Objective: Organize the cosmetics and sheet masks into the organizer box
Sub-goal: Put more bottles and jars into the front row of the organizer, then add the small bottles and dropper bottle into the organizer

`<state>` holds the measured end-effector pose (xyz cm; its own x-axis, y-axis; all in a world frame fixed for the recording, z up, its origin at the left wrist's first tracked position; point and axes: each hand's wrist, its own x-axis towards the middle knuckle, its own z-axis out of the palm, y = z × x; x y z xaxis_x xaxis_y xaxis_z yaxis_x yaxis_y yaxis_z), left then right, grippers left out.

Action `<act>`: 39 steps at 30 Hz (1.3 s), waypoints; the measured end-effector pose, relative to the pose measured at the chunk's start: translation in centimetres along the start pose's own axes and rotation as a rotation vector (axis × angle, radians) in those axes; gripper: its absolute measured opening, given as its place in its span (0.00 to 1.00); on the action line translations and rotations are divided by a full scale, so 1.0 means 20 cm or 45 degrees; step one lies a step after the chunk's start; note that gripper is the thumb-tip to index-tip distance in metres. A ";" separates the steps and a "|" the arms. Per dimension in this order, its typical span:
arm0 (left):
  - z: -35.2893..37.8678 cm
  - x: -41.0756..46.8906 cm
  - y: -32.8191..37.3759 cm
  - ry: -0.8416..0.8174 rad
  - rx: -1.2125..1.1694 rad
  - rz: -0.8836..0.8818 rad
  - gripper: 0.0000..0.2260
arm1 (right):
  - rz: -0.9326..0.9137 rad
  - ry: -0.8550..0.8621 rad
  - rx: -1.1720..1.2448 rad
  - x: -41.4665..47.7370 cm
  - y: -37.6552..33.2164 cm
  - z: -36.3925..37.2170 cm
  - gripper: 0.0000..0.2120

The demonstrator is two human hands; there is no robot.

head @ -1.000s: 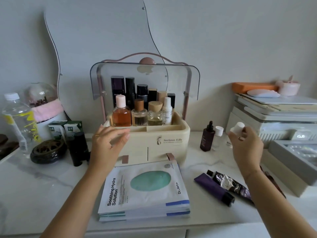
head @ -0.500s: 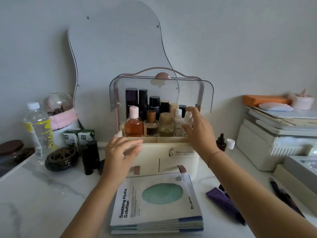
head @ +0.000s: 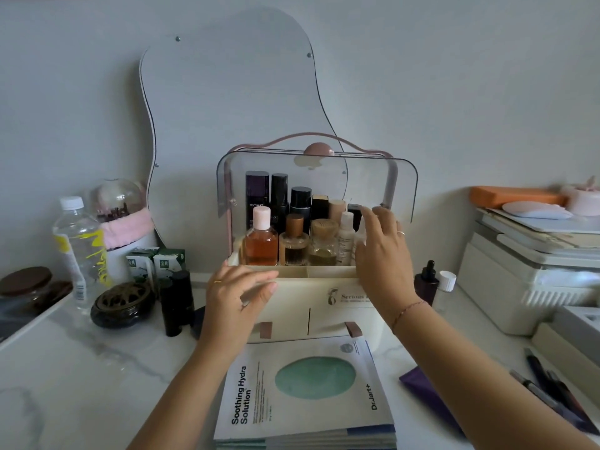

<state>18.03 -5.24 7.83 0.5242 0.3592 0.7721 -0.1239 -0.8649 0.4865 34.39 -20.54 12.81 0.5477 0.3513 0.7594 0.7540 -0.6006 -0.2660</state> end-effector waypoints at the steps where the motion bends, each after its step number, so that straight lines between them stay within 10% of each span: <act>1: 0.00 0.00 0.00 0.001 0.000 -0.002 0.12 | -0.012 0.011 -0.019 0.00 0.00 0.00 0.21; 11: -0.01 -0.01 0.01 0.042 -0.018 -0.015 0.10 | -0.081 0.054 0.168 -0.21 -0.14 -0.08 0.23; 17: -0.04 0.00 0.01 -0.070 0.015 -0.037 0.12 | -0.170 -0.296 0.520 -0.57 -0.30 -0.13 0.15; 32: -0.01 -0.04 -0.05 -0.032 -0.076 -0.055 0.12 | 0.630 0.048 0.626 -0.50 0.28 -0.27 0.13; 39: -0.14 -0.15 -0.16 0.867 -0.058 -0.456 0.14 | 0.259 -0.107 0.682 -0.64 -0.01 -0.26 0.14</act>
<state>14.42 -2.47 5.06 -0.0934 0.7639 0.6386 -0.0869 -0.6452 0.7591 25.30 -28.55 6.25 0.7115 0.3355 0.6174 0.6967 -0.2227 -0.6819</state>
